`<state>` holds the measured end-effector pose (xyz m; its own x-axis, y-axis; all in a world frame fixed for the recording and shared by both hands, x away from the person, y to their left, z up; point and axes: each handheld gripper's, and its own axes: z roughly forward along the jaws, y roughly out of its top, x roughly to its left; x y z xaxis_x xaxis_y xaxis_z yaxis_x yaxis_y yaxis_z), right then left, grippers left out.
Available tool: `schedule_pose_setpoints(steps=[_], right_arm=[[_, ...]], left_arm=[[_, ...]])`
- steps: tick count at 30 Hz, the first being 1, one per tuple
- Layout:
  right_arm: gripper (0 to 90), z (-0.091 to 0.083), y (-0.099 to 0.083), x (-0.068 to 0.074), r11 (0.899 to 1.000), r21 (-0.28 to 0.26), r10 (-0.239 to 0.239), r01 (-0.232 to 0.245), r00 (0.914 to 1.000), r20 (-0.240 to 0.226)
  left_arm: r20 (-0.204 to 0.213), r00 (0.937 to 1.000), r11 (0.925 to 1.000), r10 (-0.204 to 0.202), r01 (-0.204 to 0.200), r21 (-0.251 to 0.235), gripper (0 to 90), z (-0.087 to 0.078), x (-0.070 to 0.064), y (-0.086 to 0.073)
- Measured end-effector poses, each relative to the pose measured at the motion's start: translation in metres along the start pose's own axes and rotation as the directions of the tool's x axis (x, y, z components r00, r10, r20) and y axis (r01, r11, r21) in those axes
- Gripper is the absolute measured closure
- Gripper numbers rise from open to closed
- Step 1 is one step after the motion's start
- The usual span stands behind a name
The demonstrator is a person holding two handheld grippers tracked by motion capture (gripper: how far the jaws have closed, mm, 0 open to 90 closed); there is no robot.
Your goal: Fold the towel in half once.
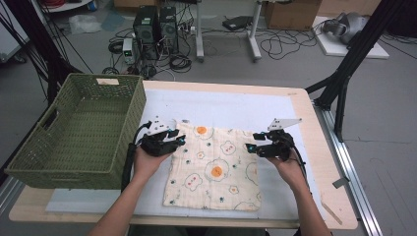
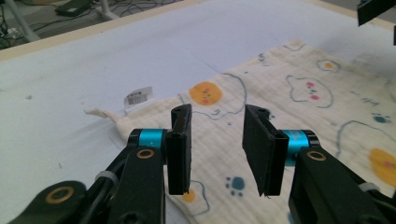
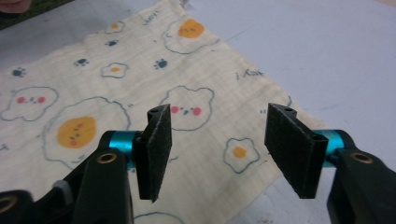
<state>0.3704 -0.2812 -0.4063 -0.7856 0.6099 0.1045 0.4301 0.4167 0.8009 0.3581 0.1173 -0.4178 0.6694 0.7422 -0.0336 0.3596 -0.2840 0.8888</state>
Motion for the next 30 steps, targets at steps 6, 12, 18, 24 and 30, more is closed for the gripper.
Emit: schedule_pose_setpoints(steps=[6, 12, 18, 24, 30], right_arm=[[47.9, 0.014, -0.006, -0.012, 0.999, 0.034, 0.024, -0.026, 0.9985, 0.049], [53.8, 0.027, -0.012, -0.021, 0.996, 0.079, 0.037, -0.044, 0.9948, 0.095], [63.3, 0.037, -0.016, -0.023, 0.993, 0.111, 0.039, -0.051, 0.9933, 0.109], [85.3, 0.036, -0.019, -0.025, 0.992, 0.090, 0.077, -0.086, 0.9916, 0.104], [88.9, 0.029, -0.016, -0.025, 0.994, 0.084, 0.070, -0.075, 0.9953, 0.067]], left_arm=[[-0.054, 0.9985, 0.9958, -0.009, 0.014, 0.091, 64.0, 0.019, 0.009, -0.011], [-0.087, 0.9962, 0.9896, -0.002, 0.015, 0.143, 66.3, 0.028, 0.014, -0.017], [-0.092, 0.9954, 0.9849, -0.026, 0.041, 0.168, 72.6, 0.031, 0.018, -0.021], [-0.089, 0.9960, 0.9849, -0.010, 0.025, 0.171, 87.1, 0.033, 0.015, -0.020], [-0.095, 0.9954, 0.9905, -0.015, 0.028, 0.134, 87.9, 0.026, 0.016, -0.017]])
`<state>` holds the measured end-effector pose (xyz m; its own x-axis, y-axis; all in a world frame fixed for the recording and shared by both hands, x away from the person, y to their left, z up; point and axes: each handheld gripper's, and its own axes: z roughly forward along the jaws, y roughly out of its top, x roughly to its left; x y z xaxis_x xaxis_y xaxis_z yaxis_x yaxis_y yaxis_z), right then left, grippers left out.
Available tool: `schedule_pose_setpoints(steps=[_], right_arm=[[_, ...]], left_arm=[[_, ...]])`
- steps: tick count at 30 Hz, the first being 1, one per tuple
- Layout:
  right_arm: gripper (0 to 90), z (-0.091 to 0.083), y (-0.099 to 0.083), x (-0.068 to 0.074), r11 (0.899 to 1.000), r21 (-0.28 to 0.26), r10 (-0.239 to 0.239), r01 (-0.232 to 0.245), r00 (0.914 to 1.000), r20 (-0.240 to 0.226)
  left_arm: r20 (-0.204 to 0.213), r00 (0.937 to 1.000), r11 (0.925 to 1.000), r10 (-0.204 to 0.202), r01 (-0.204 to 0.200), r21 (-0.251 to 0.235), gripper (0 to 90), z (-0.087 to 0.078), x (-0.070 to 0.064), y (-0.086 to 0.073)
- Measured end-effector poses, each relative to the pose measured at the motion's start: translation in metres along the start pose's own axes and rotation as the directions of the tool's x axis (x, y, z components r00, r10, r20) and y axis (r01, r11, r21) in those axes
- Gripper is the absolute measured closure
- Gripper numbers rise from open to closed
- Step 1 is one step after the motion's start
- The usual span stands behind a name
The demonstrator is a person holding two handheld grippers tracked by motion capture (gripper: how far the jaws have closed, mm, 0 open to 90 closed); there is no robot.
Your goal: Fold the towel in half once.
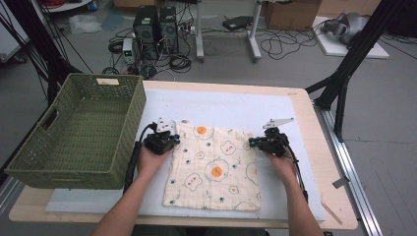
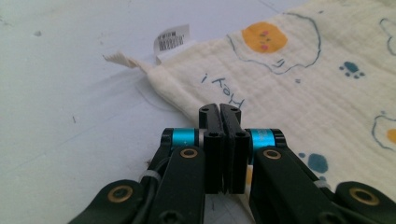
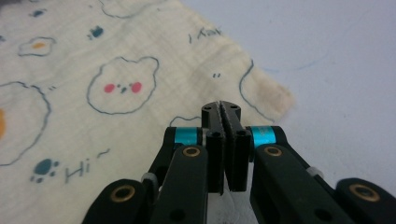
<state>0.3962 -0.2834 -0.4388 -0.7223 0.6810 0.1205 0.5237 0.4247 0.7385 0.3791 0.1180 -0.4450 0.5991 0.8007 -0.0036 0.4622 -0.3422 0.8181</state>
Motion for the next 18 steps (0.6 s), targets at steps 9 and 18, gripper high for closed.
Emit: schedule_pose_setpoints(steps=[9, 18], right_arm=[[88.9, -0.043, 0.002, 0.018, 0.993, -0.113, -0.028, 0.021, 0.9977, -0.063], [88.8, -0.071, -0.022, 0.054, 0.992, -0.107, -0.080, 0.066, 0.9882, -0.131]], left_arm=[[0.027, 0.9993, 0.9911, 0.025, -0.021, -0.131, 87.9, -0.034, -0.010, 0.007], [0.070, 0.9953, 0.9856, 0.067, -0.055, -0.160, 87.9, -0.068, -0.027, -0.021]])
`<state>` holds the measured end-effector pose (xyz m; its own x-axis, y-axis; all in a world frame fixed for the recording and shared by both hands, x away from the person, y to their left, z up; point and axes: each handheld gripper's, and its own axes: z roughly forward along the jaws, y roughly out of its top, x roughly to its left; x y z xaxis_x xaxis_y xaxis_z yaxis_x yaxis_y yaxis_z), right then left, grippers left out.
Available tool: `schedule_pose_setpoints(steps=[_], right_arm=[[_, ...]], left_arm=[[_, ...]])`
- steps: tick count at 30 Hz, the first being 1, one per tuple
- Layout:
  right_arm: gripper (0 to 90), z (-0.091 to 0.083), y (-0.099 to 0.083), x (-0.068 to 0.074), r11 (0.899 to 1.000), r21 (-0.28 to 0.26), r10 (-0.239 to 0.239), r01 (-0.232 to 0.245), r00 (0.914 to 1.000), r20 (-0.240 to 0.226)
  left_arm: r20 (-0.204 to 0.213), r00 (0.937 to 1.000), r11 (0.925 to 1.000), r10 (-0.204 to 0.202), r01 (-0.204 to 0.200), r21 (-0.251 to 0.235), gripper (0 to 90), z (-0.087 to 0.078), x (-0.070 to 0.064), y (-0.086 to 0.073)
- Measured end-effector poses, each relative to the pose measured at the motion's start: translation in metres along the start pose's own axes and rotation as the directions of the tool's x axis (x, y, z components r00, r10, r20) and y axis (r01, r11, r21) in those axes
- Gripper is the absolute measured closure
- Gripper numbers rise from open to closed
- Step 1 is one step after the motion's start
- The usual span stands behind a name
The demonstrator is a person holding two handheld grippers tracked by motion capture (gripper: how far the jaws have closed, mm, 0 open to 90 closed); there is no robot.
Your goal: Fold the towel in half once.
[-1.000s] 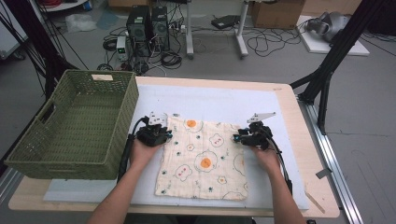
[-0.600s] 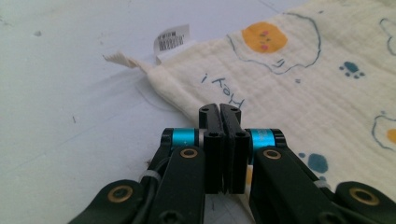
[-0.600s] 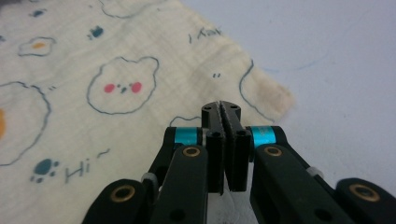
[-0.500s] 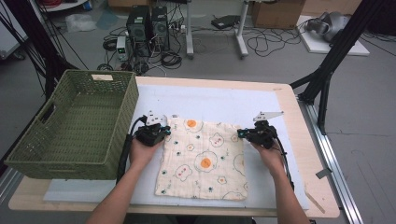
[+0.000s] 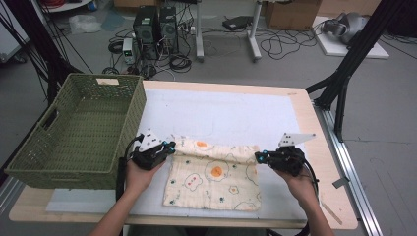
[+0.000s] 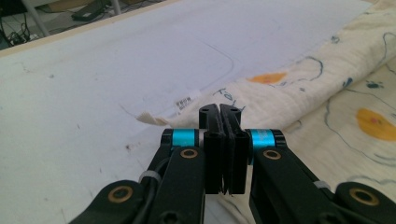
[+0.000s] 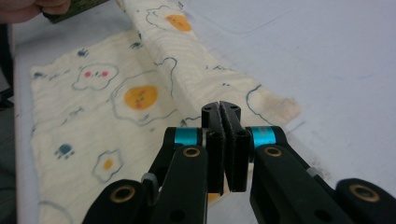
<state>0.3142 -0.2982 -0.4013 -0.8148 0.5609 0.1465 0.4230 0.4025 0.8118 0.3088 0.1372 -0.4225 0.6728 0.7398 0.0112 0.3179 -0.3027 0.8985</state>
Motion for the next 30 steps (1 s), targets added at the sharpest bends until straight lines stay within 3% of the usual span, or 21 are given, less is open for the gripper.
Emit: schedule_pose_setpoints(steps=[3, 7, 10, 12, 15, 19, 23, 27, 30], right_arm=[[88.8, -0.002, -0.014, 0.010, 1.000, 0.012, 0.015, -0.015, 0.9995, -0.028], [87.8, 0.004, -0.031, 0.020, 0.997, 0.073, 0.023, -0.019, 0.9985, -0.049], [79.3, 0.006, -0.041, 0.022, 0.994, 0.105, 0.020, -0.015, 0.9987, -0.047], [72.3, 0.001, -0.039, 0.021, 0.997, 0.080, 0.019, -0.015, 0.9991, -0.039], [65.6, -0.005, -0.029, 0.018, 0.999, 0.040, 0.024, -0.023, 0.9994, -0.026], [60.2, -0.004, -0.018, 0.011, 1.000, 0.022, 0.015, -0.015, 0.9999, 0.006], [59.1, 0.008, -0.016, 0.003, 0.999, 0.037, 0.022, -0.022, 0.9996, 0.017], [59.6, 0.021, -0.019, -0.003, 0.997, 0.052, 0.049, -0.049, 0.9988, 0.005], [63.7, 0.031, -0.021, -0.006, 0.994, 0.092, 0.058, -0.057, 0.9983, -0.005]], left_arm=[[0.020, 0.9997, 0.9998, 0.010, -0.010, 0.016, 87.9, -0.011, -0.008, -0.010], [0.066, 0.9978, 0.9979, 0.011, -0.015, 0.063, 87.3, -0.020, -0.015, -0.025], [0.087, 0.9962, 0.9953, -0.005, -0.004, 0.097, 79.8, -0.023, -0.015, -0.032], [0.085, 0.9962, 0.9964, -0.022, 0.015, 0.084, 67.3, -0.026, -0.012, -0.029], [0.081, 0.9965, 0.9985, -0.019, 0.015, 0.052, 65.0, -0.027, -0.009, -0.019], [0.076, 0.9968, 0.9990, -0.026, 0.023, 0.039, 63.7, -0.015, -0.003, -0.004], [0.048, 0.9985, 0.9961, -0.024, 0.020, 0.085, 57.9, 0.005, 0.002, -0.002], [0.072, 0.9965, 0.9879, -0.043, 0.032, 0.152, 58.6, 0.020, 0.004, -0.006], [0.121, 0.9911, 0.9786, -0.057, 0.031, 0.203, 67.7, 0.029, 0.004, -0.010]])
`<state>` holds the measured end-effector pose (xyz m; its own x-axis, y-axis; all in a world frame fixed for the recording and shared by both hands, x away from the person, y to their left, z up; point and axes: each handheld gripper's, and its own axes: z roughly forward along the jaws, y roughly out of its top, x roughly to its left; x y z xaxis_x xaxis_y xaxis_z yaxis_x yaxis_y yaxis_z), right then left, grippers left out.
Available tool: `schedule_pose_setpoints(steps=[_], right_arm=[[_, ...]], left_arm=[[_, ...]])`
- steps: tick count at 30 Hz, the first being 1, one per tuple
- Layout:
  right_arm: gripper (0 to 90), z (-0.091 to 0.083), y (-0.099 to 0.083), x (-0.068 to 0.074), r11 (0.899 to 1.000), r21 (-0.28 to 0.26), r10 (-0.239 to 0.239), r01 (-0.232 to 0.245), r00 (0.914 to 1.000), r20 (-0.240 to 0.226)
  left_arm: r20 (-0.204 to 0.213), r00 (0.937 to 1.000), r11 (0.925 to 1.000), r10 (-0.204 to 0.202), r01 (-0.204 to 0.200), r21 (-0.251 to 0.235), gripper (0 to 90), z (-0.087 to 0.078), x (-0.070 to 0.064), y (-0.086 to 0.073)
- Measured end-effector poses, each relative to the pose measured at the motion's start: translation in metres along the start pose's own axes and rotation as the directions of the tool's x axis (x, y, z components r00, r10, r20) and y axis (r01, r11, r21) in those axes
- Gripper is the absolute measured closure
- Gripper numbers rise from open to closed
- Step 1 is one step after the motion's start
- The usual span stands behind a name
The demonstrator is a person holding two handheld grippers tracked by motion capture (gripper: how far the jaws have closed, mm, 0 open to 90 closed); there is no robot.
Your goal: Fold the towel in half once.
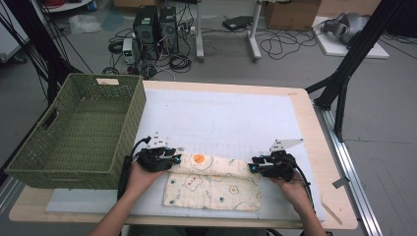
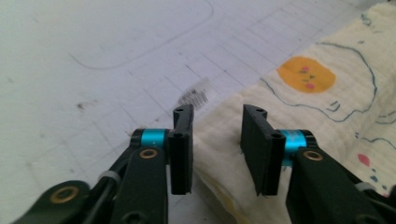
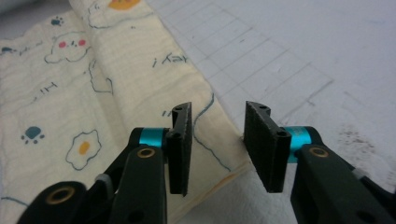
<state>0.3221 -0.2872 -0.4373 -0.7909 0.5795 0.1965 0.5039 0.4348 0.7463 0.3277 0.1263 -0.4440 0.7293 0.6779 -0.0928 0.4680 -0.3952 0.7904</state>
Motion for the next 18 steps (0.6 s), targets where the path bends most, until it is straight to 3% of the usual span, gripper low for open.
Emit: schedule_pose_setpoints(steps=[3, 5, 11, 18], right_arm=[[73.6, 0.005, 0.000, 0.001, 1.000, 0.026, -0.008, 0.008, 0.9998, -0.016], [80.4, 0.006, 0.001, 0.003, 0.999, 0.033, -0.028, 0.029, 0.9994, -0.020], [88.2, -0.003, 0.002, 0.005, 0.999, 0.004, -0.037, 0.037, 0.9989, -0.030], [89.4, -0.014, 0.007, 0.012, 0.998, -0.032, -0.063, 0.062, 0.9975, -0.033]], left_arm=[[0.014, 0.9996, 0.9997, 0.026, -0.026, -0.002, 82.3, 0.000, -0.002, 0.000], [0.006, 0.9993, 0.9992, 0.037, -0.037, -0.011, 86.9, -0.002, -0.002, 0.001], [0.005, 0.9996, 0.9973, 0.026, -0.026, -0.068, 88.1, -0.012, -0.003, 0.003], [0.000, 0.9991, 0.9918, 0.044, -0.043, -0.120, 88.1, -0.023, -0.009, 0.005]])
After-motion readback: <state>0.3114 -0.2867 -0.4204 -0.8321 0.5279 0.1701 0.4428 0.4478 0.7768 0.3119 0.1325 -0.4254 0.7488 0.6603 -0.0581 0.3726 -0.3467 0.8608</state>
